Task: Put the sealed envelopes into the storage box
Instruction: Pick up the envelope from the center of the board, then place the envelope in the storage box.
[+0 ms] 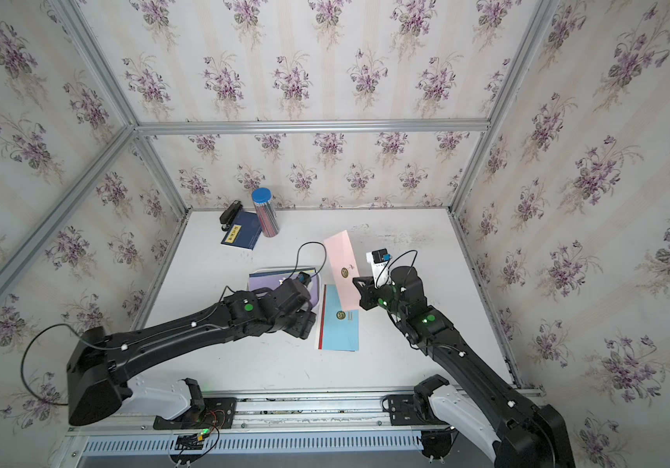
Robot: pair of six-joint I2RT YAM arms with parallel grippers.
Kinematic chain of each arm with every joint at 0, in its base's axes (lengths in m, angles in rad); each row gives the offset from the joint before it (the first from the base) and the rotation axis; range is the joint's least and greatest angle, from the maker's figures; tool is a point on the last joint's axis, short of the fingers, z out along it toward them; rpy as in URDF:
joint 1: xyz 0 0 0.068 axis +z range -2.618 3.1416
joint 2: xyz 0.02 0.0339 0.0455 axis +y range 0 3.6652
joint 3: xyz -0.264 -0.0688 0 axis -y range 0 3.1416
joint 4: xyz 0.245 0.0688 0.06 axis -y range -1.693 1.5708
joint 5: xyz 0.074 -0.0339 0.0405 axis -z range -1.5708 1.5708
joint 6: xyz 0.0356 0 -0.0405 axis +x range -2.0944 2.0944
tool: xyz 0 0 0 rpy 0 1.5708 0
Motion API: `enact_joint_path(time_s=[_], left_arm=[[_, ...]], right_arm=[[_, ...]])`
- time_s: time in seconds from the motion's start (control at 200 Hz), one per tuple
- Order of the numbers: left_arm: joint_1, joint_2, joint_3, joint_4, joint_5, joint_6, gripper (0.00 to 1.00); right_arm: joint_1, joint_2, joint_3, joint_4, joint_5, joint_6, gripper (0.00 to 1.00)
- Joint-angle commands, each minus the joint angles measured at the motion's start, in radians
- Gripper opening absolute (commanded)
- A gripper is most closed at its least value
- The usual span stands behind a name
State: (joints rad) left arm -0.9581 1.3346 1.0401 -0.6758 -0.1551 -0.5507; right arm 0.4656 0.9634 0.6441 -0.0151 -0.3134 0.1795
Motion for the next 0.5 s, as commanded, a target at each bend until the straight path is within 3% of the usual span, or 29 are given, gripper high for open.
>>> enact_joint_path(time_s=[0.0,0.125,0.2,0.28,0.37,0.495], left_arm=[[0.099,-0.13,-0.095,-0.114,-0.046,-0.018,0.82],[0.241,-0.324,-0.17,-0.19,-0.041,-0.016,0.87],[0.29,-0.421,-0.197,-0.222,-0.087,-0.027,0.93],[0.3,-0.502,-0.232,-0.215,-0.157,-0.051,0.96],[0.3,-0.566,-0.25,-0.203,-0.158,-0.072,0.96],[0.301,-0.619,-0.229,-0.241,-0.188,-0.086,0.97]], right_arm=[[0.008,0.059,0.089,-0.056,-0.091,-0.246,0.0],[0.065,0.174,0.215,-0.101,-0.112,-0.45,0.0],[0.154,0.273,0.318,-0.182,-0.115,-0.593,0.0],[0.211,0.38,0.433,-0.268,-0.102,-0.704,0.0],[0.268,0.495,0.568,-0.385,-0.094,-0.839,0.0],[0.29,0.643,0.721,-0.492,-0.08,-0.931,0.0]])
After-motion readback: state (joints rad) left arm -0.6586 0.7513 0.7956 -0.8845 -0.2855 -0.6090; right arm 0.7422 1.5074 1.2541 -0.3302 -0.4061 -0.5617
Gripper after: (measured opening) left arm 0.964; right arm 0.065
